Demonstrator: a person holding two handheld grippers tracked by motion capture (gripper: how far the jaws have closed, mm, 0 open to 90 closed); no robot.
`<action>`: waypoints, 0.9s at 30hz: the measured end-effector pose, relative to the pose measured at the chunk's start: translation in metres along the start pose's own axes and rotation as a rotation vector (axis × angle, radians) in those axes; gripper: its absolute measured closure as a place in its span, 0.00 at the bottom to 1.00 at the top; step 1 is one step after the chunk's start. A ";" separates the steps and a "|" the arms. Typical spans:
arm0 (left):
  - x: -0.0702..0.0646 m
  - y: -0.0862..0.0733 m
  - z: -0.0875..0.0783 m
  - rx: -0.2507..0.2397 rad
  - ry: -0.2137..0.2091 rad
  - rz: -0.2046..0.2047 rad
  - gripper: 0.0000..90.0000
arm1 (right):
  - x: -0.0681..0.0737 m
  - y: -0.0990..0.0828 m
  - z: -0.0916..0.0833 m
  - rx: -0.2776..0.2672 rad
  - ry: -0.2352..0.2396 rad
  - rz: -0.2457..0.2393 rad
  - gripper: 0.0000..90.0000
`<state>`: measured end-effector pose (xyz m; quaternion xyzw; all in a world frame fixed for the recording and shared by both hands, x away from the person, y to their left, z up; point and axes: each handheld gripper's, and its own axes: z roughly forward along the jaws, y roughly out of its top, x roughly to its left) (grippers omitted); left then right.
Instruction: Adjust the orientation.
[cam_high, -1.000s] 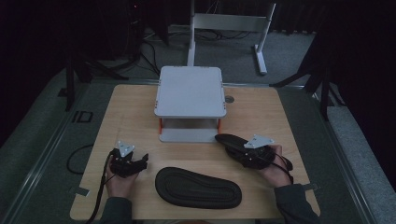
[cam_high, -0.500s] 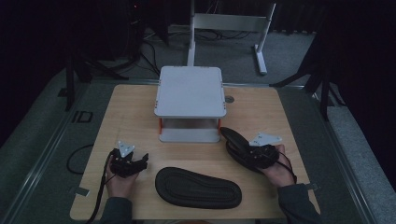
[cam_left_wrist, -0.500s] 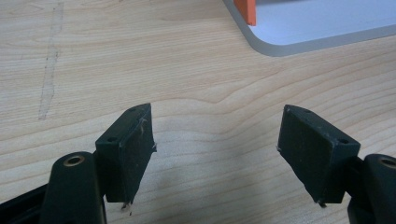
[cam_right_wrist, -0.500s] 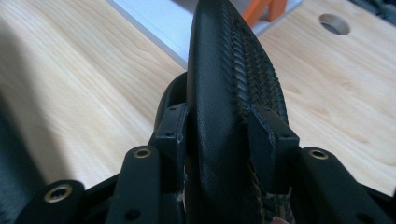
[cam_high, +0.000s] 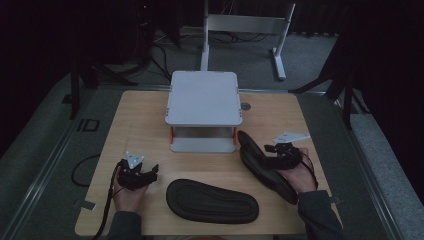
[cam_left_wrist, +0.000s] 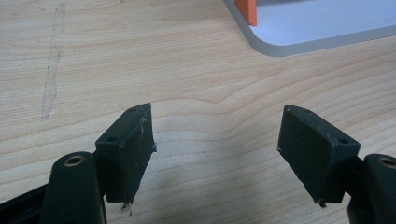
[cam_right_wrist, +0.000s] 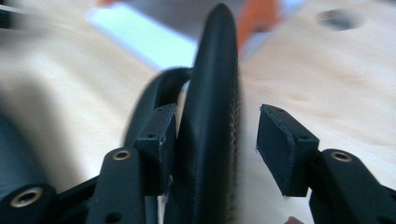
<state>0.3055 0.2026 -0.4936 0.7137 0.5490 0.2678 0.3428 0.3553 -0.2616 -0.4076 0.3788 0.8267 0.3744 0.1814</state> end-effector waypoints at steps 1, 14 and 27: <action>0.000 0.000 0.000 0.000 -0.001 0.000 0.30 | -0.003 0.002 0.000 0.004 -0.055 -0.015 0.49; -0.001 0.000 0.000 -0.002 -0.002 0.003 0.30 | -0.028 -0.016 -0.027 -0.087 -0.246 0.058 0.49; -0.002 0.000 -0.001 -0.007 -0.005 0.010 0.30 | -0.010 -0.031 -0.030 -0.087 -0.177 0.031 0.49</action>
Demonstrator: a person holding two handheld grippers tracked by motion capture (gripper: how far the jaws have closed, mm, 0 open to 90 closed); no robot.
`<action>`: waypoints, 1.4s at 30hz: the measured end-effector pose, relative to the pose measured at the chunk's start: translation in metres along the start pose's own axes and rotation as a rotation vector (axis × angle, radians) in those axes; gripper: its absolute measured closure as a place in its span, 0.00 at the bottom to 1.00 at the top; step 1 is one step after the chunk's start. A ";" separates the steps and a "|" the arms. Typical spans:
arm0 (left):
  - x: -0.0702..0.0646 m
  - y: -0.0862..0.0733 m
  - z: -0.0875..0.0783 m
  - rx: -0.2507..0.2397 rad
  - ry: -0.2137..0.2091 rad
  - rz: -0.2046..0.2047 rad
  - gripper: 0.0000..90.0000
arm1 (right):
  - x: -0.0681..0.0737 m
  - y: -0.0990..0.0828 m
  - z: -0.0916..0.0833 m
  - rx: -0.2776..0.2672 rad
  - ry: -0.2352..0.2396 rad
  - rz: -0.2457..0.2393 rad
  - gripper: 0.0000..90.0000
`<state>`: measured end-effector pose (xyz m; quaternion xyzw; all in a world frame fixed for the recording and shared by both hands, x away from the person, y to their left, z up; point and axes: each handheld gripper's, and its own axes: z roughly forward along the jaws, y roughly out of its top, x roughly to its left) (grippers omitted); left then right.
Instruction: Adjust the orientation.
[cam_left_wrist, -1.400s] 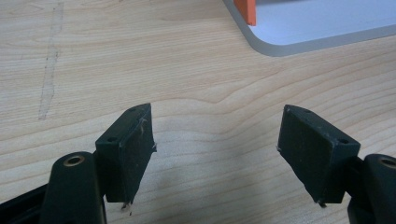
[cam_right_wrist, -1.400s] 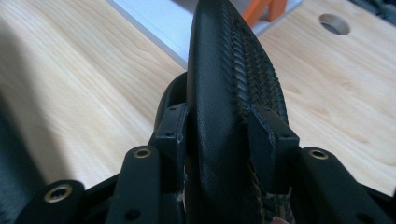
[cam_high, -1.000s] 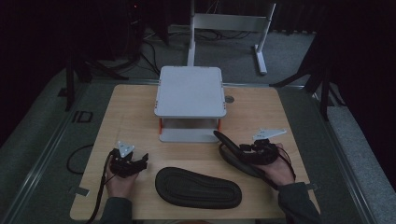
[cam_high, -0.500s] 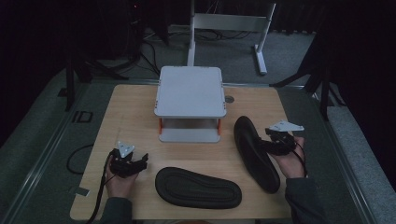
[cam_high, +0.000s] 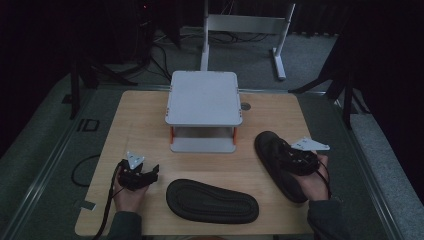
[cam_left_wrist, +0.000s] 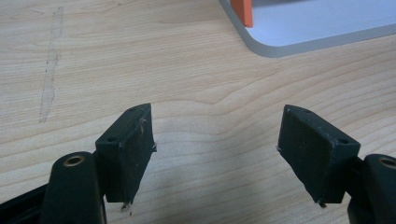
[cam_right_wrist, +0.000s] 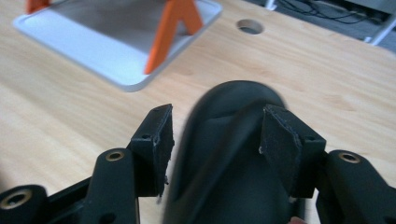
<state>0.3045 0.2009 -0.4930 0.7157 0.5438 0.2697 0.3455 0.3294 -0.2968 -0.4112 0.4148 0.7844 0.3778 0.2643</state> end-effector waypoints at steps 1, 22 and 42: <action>0.000 0.000 0.000 -0.001 0.000 -0.002 0.30 | 0.004 -0.002 0.000 0.002 0.010 -0.007 0.49; -0.010 0.002 -0.019 -0.054 -0.035 0.019 0.30 | 0.098 -0.016 0.007 0.021 0.274 -0.179 0.47; -0.025 0.002 -0.048 -0.110 -0.094 0.070 0.30 | 0.135 -0.009 0.044 0.077 0.466 -0.174 0.47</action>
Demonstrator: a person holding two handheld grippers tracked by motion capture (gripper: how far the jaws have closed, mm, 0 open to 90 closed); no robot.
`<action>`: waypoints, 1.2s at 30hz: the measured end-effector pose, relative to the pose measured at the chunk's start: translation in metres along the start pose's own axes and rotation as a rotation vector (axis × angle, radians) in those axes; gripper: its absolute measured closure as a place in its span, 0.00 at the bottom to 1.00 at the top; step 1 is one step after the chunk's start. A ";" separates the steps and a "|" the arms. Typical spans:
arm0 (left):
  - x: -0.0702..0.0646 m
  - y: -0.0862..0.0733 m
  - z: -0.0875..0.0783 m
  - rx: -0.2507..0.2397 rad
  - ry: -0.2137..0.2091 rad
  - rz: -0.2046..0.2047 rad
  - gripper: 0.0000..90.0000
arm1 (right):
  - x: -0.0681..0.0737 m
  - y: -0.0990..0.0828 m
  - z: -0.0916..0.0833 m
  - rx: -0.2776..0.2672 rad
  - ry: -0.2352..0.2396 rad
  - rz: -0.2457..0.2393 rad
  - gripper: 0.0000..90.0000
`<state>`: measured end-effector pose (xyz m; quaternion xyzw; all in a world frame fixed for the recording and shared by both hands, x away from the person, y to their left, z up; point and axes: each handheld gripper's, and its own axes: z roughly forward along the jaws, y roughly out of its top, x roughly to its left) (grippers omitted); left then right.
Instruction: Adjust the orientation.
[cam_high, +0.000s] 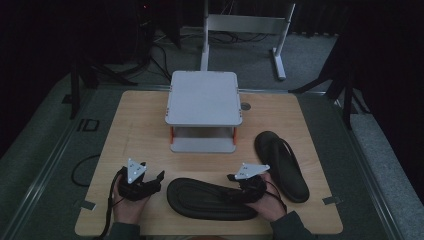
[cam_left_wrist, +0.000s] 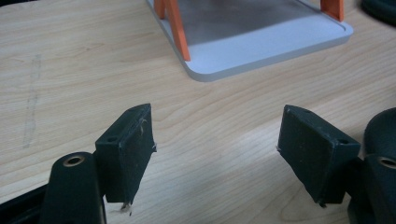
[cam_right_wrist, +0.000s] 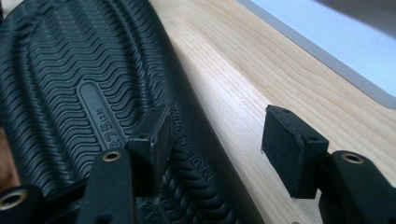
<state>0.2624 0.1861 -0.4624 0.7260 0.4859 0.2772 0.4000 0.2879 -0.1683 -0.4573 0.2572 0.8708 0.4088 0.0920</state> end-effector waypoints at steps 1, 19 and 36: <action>0.000 0.000 -0.001 -0.005 -0.001 -0.005 0.30 | -0.003 -0.001 0.000 -0.002 0.010 0.023 0.47; -0.024 0.006 -0.008 -0.040 -0.057 0.078 0.32 | -0.030 0.001 0.026 0.135 -0.137 0.106 0.56; -0.027 -0.004 -0.022 -0.057 -0.055 0.084 0.31 | 0.012 0.008 -0.009 -0.047 0.014 -0.037 0.44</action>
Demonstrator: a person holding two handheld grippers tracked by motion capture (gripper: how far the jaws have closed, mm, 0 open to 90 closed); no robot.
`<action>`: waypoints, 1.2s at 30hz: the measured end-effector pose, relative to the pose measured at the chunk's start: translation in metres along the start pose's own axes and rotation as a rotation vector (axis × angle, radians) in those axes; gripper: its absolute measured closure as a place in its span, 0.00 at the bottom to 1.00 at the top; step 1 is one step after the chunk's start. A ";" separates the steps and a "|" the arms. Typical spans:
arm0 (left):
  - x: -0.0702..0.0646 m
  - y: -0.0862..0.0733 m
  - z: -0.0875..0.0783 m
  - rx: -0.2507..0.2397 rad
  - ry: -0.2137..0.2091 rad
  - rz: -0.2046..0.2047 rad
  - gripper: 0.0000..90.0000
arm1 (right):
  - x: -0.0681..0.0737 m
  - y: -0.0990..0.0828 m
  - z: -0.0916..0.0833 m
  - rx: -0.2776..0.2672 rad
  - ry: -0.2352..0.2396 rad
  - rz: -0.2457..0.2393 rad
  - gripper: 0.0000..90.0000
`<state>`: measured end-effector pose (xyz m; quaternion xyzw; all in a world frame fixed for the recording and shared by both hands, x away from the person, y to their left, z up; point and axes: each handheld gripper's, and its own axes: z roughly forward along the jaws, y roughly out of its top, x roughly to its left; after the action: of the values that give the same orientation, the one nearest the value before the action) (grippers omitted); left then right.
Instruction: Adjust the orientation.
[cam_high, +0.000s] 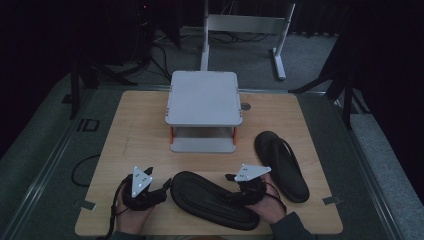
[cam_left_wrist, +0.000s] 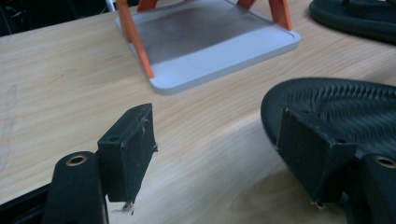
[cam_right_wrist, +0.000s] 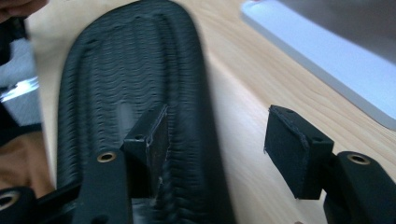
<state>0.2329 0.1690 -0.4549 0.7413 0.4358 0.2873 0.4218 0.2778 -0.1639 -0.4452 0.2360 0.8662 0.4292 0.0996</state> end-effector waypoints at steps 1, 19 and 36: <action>0.001 -0.001 -0.001 0.003 0.004 0.000 0.31 | 0.003 0.000 0.002 0.016 -0.001 -0.022 0.44; -0.019 0.001 0.017 0.027 -0.077 0.031 0.32 | -0.029 -0.012 0.010 0.079 -0.185 0.119 0.53; -0.035 -0.006 0.015 0.049 -0.132 0.058 0.33 | -0.020 -0.013 0.000 0.030 -0.108 0.094 0.51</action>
<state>0.2267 0.1342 -0.4694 0.7811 0.3923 0.2394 0.4227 0.2906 -0.1805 -0.4554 0.3006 0.8539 0.4068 0.1224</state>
